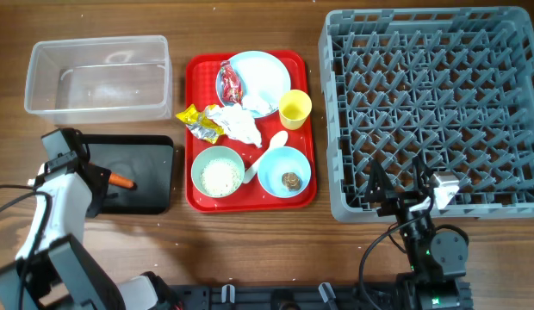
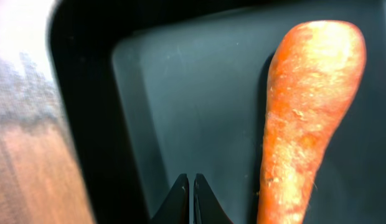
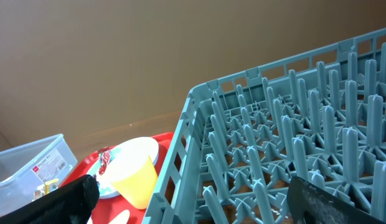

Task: Sort waste into correct bins and load items into the dishwasher rack
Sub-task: 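Lower the carrot onto the black tray and open the left gripper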

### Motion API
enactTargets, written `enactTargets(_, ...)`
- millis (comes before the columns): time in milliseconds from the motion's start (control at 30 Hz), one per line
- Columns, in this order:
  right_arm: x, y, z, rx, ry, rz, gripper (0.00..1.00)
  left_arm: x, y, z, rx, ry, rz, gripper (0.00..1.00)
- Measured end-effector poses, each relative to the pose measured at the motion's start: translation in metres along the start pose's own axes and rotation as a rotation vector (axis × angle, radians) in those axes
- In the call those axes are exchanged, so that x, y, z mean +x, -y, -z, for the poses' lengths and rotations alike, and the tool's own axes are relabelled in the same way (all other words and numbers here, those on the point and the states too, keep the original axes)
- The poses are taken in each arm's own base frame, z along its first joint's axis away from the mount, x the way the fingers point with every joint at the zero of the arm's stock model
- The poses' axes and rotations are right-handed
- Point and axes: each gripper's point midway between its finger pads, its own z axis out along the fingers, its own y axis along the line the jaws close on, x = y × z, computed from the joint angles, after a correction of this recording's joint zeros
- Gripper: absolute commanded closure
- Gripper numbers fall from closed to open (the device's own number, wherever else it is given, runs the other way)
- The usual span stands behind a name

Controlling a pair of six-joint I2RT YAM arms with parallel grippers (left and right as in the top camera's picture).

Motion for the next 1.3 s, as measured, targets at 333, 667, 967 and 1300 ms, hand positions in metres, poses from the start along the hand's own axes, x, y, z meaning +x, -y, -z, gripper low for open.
enactTargets(333,0.000,0.000,0.000,0.000,0.000,0.000,0.00,0.006,0.018,-0.022,0.045,-0.043,0.001,0.96)
enactTargets(667,0.000,0.000,0.000,0.000,0.000,0.000,0.00,0.000,0.052,-0.022,0.199,-0.044,0.022,0.96)
enactTargets(967,0.000,0.000,0.000,0.000,0.000,0.000,0.00,0.005,0.080,-0.014,0.345,-0.094,0.022,0.96)
enactTargets(1300,0.000,0.000,0.000,0.000,0.000,0.000,0.00,0.006,0.084,0.000,0.392,-0.108,0.020,0.96)
